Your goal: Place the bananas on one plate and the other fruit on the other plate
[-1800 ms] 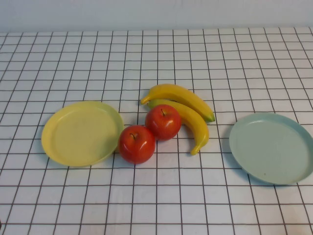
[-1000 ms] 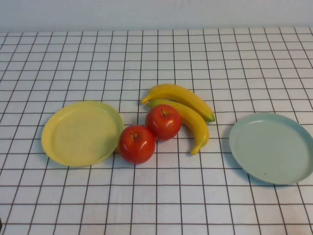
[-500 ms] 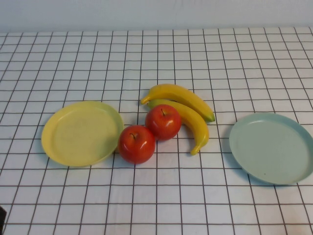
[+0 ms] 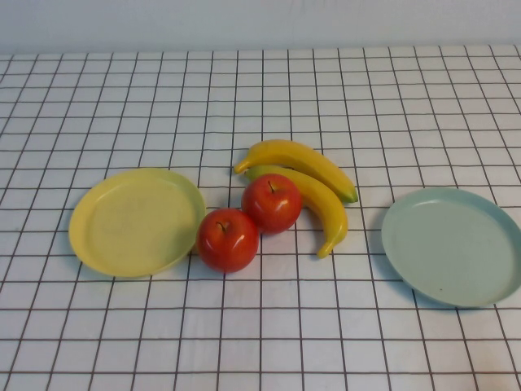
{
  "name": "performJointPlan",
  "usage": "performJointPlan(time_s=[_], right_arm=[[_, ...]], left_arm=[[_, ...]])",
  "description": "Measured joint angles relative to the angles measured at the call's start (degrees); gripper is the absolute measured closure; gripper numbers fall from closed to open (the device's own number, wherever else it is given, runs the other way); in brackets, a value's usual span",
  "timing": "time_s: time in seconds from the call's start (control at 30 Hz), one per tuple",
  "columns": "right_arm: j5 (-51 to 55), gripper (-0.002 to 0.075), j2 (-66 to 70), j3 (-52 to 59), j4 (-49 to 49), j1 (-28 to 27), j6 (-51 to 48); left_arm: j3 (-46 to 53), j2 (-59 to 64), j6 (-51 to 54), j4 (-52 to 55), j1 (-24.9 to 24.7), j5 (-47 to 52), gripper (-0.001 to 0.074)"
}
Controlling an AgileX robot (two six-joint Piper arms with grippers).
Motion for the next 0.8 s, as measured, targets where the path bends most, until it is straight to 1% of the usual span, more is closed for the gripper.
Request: performJointPlan(time_s=[0.13,0.2,0.3,0.4,0.5,0.63,0.7,0.8], right_arm=[[0.0,0.0743,0.0,0.0,0.0,0.0,0.0],[0.0,0.0743,0.0,0.0,0.0,0.0,0.0],[0.0,0.0743,0.0,0.0,0.0,0.0,0.0],[0.0,0.0743,0.0,0.0,0.0,0.0,0.0],[0.0,0.0743,0.0,0.0,0.0,0.0,0.0],[0.0,0.0743,0.0,0.0,0.0,0.0,0.0],[0.0,0.0743,0.0,0.0,0.0,0.0,0.0],[0.0,0.0743,0.0,0.0,0.0,0.0,0.0]], left_arm=[[0.0,0.0,0.16,-0.66,0.0,0.0,0.074],[-0.17,0.0,1.3,-0.32,0.0,1.93,0.074],[-4.18,0.14,9.02,2.23,0.0,9.81,0.074],[-12.09,3.86,18.52,4.48,0.0,16.7,0.074],[-19.46,11.57,27.38,5.26,0.0,22.99,0.074],[-28.89,25.39,39.25,5.88,0.0,33.16,0.074],[-33.91,32.53,42.9,7.11,0.0,39.05,0.074],[-42.51,42.19,44.68,11.45,0.0,46.77,0.074]])
